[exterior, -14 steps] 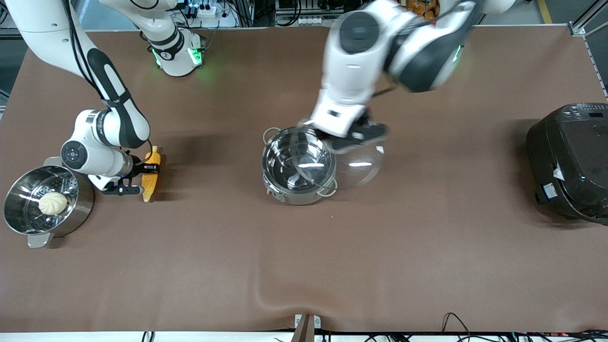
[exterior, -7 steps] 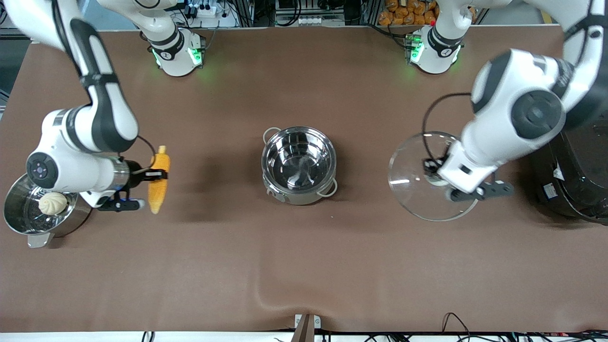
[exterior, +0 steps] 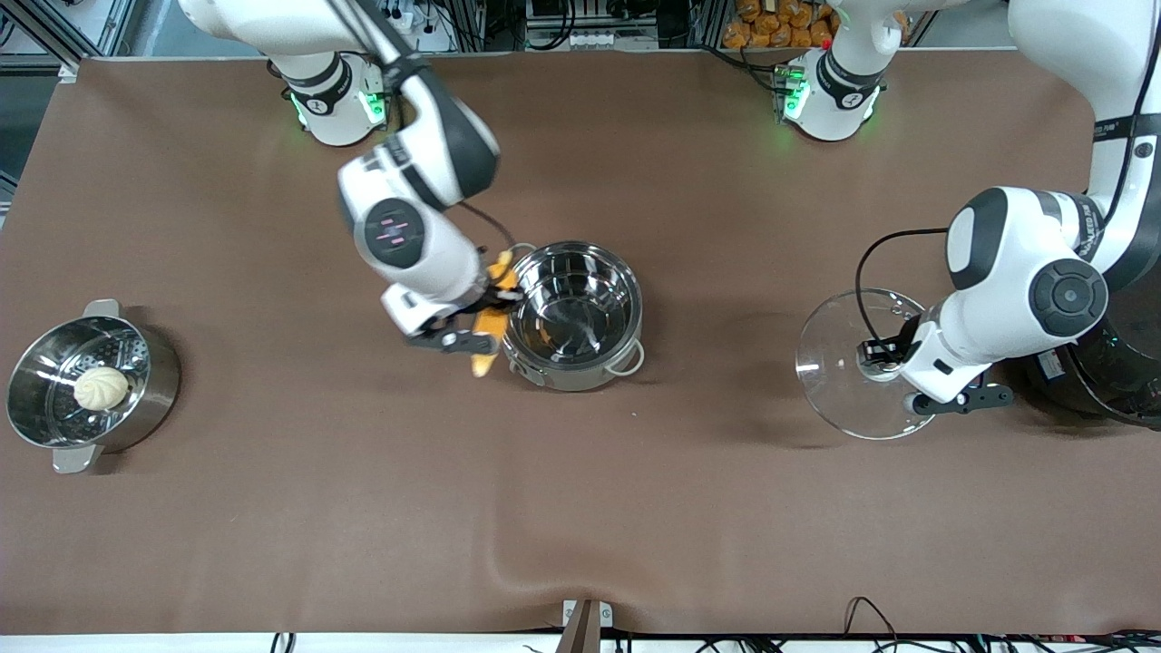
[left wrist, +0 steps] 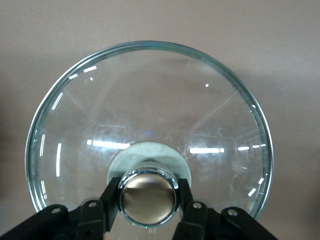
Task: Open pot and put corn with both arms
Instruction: 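Carry the yellow corn over the open pot with the right gripper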
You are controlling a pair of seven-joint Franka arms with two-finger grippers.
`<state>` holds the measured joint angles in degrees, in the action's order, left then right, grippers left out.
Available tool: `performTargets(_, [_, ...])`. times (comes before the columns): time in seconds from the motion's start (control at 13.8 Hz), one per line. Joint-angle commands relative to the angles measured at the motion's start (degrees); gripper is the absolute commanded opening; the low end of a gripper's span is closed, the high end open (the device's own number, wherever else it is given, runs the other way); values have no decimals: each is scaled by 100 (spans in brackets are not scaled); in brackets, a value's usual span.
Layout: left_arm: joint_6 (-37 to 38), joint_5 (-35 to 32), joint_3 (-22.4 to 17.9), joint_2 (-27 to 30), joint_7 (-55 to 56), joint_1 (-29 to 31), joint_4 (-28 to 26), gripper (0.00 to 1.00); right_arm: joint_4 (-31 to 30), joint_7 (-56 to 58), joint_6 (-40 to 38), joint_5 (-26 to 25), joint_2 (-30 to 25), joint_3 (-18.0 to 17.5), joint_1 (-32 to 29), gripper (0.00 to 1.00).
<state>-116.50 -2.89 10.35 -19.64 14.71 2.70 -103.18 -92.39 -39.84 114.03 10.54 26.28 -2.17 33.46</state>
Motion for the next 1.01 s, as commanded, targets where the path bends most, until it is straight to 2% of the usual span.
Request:
performTargets(0.0, [-1098, 122, 99, 618, -82, 151, -1288, 0, 572, -689, 118, 53, 560, 85, 423, 12])
performTargets(0.14, [-2056, 78, 90, 908, -65, 152, -2211, 0, 730, -1200, 522, 44, 851, 85, 627, 15])
performTargets(0.22, [-2400, 69, 81, 961, -12, 152, -2511, 0, 827, -1262, 576, 44, 956, 85, 653, 20])
performTargets(0.36, [-2938, -35, 64, 944, -21, 195, -2768, 0, 846, -1316, 586, 36, 1028, 85, 706, 85])
performTargets(0.43, [-3001, -149, 64, 936, -21, 239, -2812, 0, 854, -1307, 577, 44, 1019, 85, 706, 100])
performTargets(0.65, [-3404, -386, 55, 752, -21, 336, -2804, 0, 854, -1228, 437, 44, 809, 85, 645, 100])
performTargets(0.94, [-3669, -625, 99, 295, -55, 425, -2585, 0, 907, -712, -738, 18, 90, 120, 224, 100])
